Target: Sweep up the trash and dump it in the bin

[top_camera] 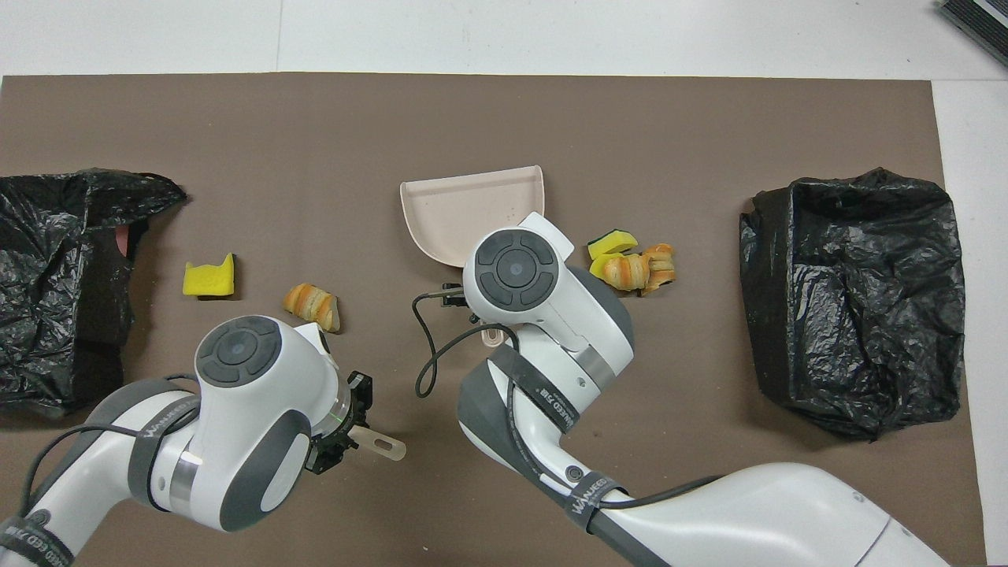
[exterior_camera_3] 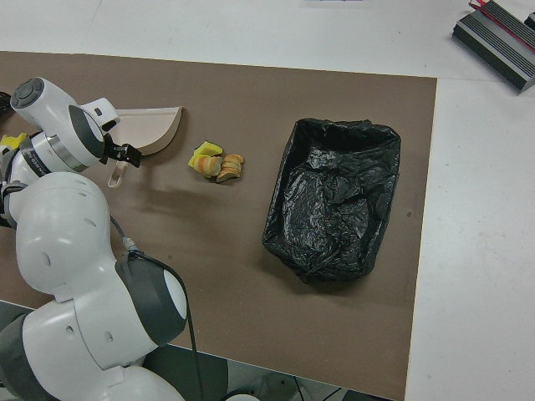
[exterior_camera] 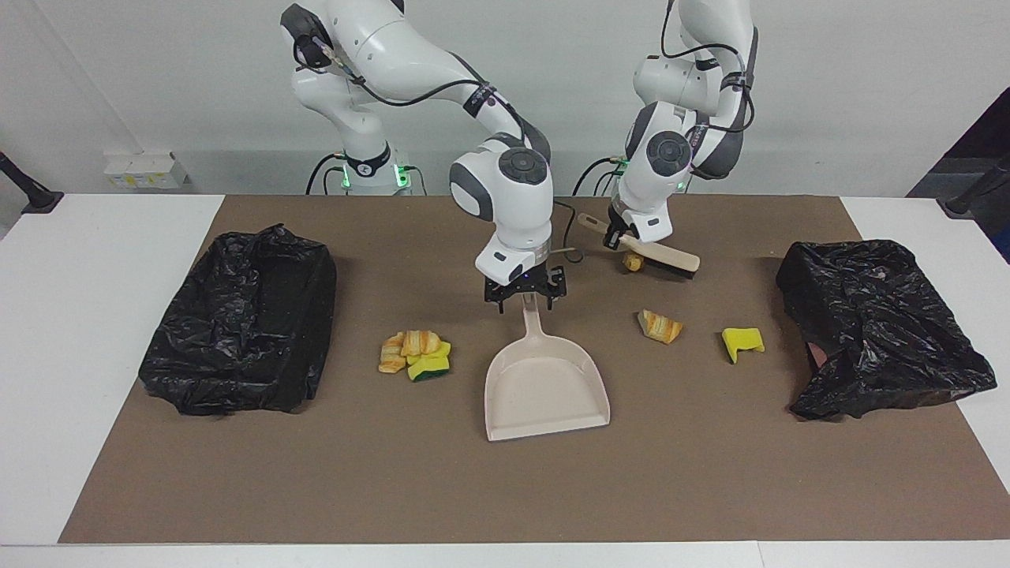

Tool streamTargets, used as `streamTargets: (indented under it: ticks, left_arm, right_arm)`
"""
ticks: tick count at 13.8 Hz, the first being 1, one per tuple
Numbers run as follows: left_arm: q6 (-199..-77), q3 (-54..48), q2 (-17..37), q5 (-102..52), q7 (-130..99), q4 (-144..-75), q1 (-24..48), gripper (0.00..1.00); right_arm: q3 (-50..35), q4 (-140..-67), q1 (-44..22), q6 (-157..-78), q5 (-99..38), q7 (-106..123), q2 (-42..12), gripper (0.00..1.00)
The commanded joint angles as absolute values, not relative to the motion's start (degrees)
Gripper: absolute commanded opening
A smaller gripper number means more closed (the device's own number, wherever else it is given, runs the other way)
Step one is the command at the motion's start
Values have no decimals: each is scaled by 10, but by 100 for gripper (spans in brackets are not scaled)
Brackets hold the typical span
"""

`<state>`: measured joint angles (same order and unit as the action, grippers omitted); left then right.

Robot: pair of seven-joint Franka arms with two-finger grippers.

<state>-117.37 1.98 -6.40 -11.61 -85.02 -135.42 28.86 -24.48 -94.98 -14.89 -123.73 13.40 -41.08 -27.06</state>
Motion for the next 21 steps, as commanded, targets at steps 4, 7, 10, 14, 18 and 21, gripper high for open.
streamTargets:
  ticks: [4, 7, 10, 14, 18, 21]
  left_arm:
    - [-1269, 14, -8, -132, -827, -1298, 201, 0]
    - [-1191, 14, 11, -126, -801, -1226, 169, 0]
    - [-1108, 14, 7, -125, -697, -1182, 129, 0]
    - [-1056, 15, -2, -100, -537, -1187, 106, 0]
    - [-1051, 15, -29, -67, -357, -1229, 47, 0]
    - [-1054, 15, -55, -38, -249, -1271, 18, 0]
  right_arm:
    - [-256, -956, -149, -1240, 149, -388, -279, 50]
    - [-255, -955, -149, -1230, 149, -369, -278, 0]
    - [-257, -946, -141, -1226, 142, -346, -277, 0]
    - [-263, -948, -119, -1140, 124, -132, -205, 0]
    - [-260, -976, -108, -1046, 101, 134, -128, 0]
    - [-254, -1064, -91, -1100, 66, 354, -89, 0]
